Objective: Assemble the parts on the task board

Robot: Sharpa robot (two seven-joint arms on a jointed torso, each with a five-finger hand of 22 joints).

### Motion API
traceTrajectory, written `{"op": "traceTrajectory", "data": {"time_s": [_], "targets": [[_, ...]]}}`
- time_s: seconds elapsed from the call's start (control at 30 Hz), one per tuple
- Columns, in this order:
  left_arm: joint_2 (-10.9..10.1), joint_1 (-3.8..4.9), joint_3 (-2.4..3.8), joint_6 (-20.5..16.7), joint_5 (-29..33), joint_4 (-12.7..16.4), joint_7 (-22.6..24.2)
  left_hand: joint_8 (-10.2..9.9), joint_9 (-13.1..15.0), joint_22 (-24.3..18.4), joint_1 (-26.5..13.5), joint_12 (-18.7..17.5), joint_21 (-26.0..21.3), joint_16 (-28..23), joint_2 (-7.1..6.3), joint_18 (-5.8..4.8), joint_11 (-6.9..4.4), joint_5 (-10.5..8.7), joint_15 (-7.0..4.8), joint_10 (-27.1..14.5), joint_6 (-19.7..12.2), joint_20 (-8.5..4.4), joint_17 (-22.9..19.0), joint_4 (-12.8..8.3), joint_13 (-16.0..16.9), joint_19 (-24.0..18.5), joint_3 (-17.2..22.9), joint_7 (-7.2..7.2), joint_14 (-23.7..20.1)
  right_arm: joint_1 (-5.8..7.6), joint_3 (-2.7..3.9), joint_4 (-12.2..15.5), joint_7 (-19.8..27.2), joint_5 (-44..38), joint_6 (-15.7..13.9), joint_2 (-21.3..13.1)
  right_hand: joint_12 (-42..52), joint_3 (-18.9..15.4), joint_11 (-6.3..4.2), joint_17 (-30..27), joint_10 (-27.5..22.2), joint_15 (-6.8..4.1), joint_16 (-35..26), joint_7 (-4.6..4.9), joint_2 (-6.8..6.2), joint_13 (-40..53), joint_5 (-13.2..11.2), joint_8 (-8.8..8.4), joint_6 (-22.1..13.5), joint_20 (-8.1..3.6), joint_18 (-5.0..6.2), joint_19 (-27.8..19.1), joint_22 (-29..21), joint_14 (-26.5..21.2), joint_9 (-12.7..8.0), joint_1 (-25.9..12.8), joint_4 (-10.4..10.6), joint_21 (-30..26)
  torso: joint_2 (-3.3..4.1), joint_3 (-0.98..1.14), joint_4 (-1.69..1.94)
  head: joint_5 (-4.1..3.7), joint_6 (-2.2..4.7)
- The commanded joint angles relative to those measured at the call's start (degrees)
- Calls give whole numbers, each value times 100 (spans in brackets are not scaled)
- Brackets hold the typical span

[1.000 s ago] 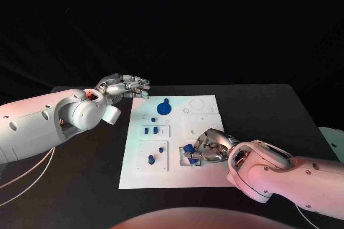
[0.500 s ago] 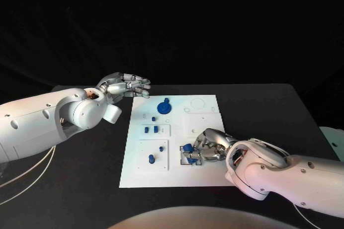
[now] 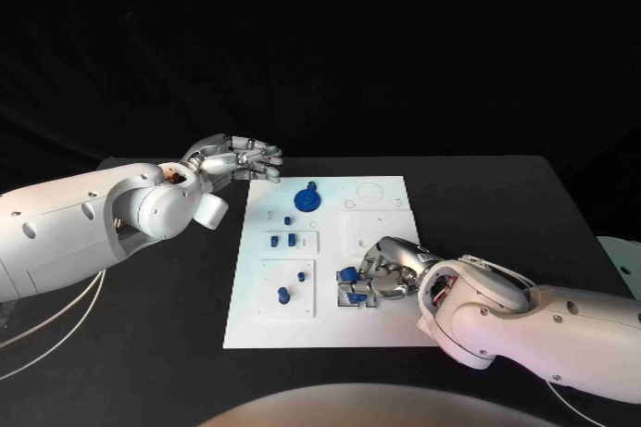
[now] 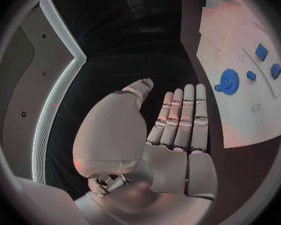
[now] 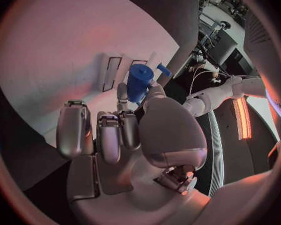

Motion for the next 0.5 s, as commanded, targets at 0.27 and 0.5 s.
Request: {"op": "traceTrajectory", "data": {"time_s": [0.27,0.5], "targets": [[7,4,4,90,-8,19,4,0,-3,-16,-82,23,-41,19,12,25,2,0,-7,-63,-40,18,11,25,-3,33,-56,78,-51,-7,0,-38,-16,-160,235,42,-111,-159,6,1429,123,-21,-1,-196,-118,660,-49,-5,154,-11,1,126,1030,579,41,-331,8,-105,-5,0,-5,20,-20],[2,4,4,96,-8,19,-10,0,-3,-16,-82,23,-41,19,12,25,2,0,-7,-63,-40,18,11,25,-3,33,-56,78,-51,-8,0,-37,-13,-182,268,47,-136,-195,12,1425,118,-15,-2,-190,-314,654,-334,21,152,-4,4,126,1027,578,100,-631,16,-130,-3,1,-3,25,-23]]}}
